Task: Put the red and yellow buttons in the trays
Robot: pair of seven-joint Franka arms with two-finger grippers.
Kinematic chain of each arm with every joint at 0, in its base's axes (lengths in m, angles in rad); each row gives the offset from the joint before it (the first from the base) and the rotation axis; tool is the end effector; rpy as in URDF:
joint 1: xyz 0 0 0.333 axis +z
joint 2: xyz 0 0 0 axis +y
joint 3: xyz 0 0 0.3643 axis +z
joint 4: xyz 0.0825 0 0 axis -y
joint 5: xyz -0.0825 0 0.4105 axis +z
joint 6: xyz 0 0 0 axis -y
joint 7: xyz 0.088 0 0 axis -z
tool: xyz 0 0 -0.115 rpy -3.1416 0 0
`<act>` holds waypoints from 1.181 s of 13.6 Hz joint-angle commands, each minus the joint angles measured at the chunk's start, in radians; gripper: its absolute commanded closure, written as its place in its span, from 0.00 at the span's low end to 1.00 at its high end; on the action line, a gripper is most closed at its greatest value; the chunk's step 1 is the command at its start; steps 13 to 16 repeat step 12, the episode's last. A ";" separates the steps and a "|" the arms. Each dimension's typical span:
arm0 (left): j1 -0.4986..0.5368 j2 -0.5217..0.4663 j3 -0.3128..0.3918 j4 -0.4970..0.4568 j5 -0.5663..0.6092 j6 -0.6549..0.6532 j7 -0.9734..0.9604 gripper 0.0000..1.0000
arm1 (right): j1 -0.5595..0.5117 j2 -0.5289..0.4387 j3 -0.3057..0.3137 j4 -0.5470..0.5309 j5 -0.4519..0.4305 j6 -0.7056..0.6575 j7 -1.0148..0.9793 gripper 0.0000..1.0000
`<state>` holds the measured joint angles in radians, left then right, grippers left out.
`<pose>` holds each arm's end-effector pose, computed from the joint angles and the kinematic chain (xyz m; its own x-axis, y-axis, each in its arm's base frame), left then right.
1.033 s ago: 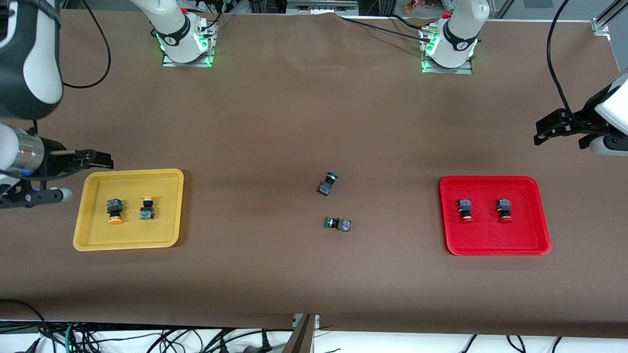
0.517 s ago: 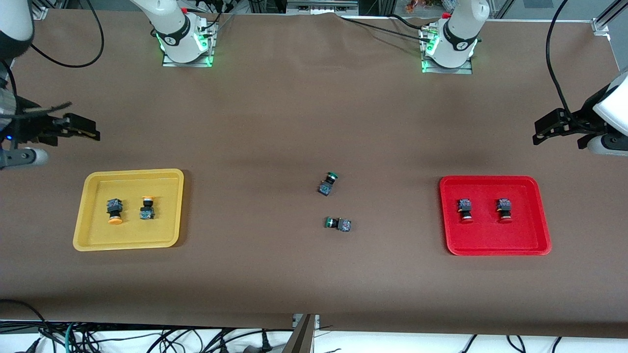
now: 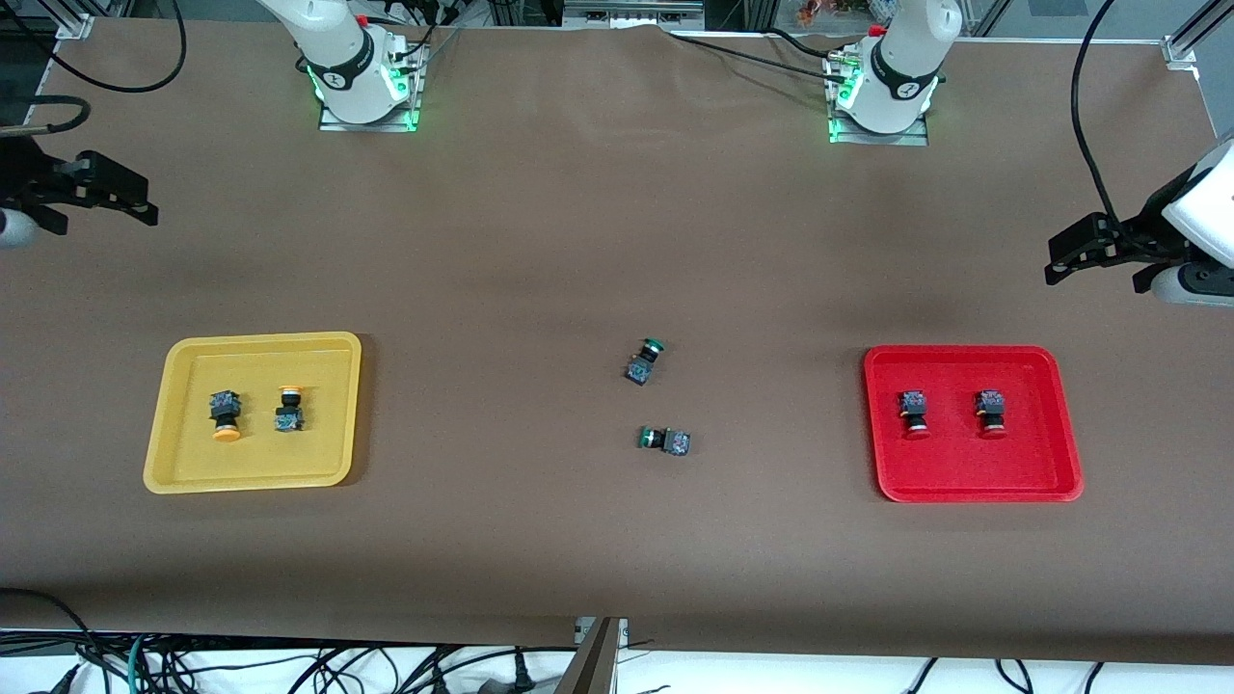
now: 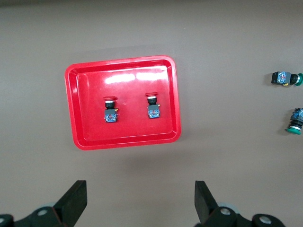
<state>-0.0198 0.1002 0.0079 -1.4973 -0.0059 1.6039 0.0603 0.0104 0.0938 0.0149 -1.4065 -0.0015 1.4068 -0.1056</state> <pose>0.6198 -0.0083 0.6443 0.9974 -0.0720 0.0067 -0.0720 -0.9974 0.0047 0.5966 0.0144 0.6765 0.9871 0.1302 -0.0928 0.1299 -0.9915 -0.0097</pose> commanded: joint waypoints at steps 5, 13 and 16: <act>-0.009 -0.014 0.001 -0.011 0.021 -0.006 0.013 0.00 | -0.023 -0.006 0.014 -0.037 -0.018 0.012 -0.005 0.01; -0.008 -0.014 0.001 -0.011 0.021 -0.002 0.013 0.00 | -0.023 0.007 0.013 -0.031 -0.022 0.015 -0.002 0.01; -0.008 -0.014 0.001 -0.011 0.021 -0.002 0.013 0.00 | -0.023 0.007 0.013 -0.031 -0.022 0.015 -0.002 0.01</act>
